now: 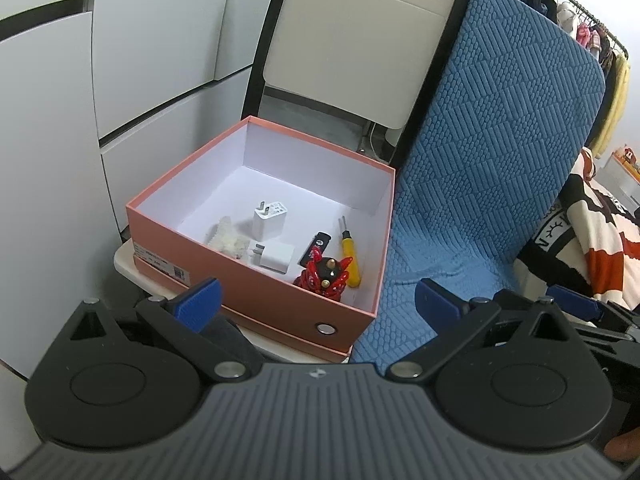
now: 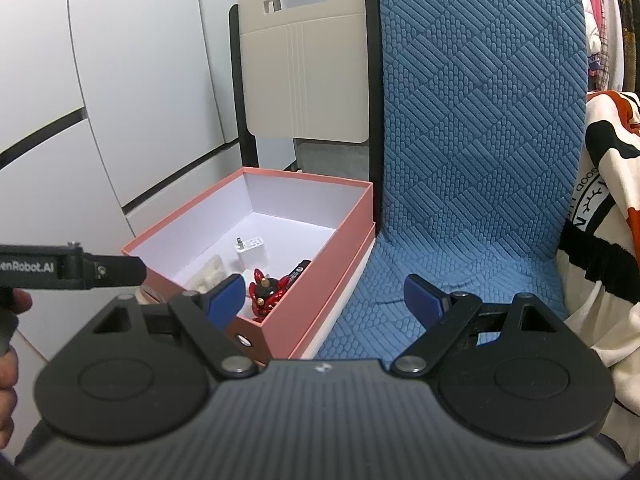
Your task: Organize rigid objects
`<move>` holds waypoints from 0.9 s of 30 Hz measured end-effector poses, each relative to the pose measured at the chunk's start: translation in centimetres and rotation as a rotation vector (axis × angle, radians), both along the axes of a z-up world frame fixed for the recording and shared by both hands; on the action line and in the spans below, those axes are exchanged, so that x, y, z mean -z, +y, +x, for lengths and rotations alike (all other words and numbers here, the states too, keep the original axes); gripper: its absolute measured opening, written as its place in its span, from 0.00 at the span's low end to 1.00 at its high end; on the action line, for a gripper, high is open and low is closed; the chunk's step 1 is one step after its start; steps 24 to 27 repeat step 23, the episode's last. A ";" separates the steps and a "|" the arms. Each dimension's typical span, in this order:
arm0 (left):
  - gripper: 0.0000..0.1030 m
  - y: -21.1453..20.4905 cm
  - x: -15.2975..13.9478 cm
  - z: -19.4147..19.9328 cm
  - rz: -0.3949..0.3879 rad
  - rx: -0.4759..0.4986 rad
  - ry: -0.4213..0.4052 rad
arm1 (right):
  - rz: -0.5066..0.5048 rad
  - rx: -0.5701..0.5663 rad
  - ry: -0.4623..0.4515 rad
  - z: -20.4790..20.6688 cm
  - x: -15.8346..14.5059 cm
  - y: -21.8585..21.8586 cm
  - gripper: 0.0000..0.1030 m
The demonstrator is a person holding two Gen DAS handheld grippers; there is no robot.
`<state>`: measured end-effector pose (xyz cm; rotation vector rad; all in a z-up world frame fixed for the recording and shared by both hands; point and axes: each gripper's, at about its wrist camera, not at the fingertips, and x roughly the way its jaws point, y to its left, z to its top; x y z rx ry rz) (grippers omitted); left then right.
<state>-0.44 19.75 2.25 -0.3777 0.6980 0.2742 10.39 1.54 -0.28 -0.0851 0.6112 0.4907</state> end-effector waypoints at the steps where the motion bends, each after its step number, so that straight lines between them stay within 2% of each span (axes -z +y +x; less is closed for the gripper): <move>1: 1.00 0.0 0.0 0.0 0.002 0.002 0.000 | 0.000 -0.002 0.000 0.0 0.0 0.0 0.85; 27: 1.00 0.5 0.3 -0.2 -0.009 -0.011 -0.002 | -0.013 -0.015 -0.002 0.0 -0.2 0.1 0.85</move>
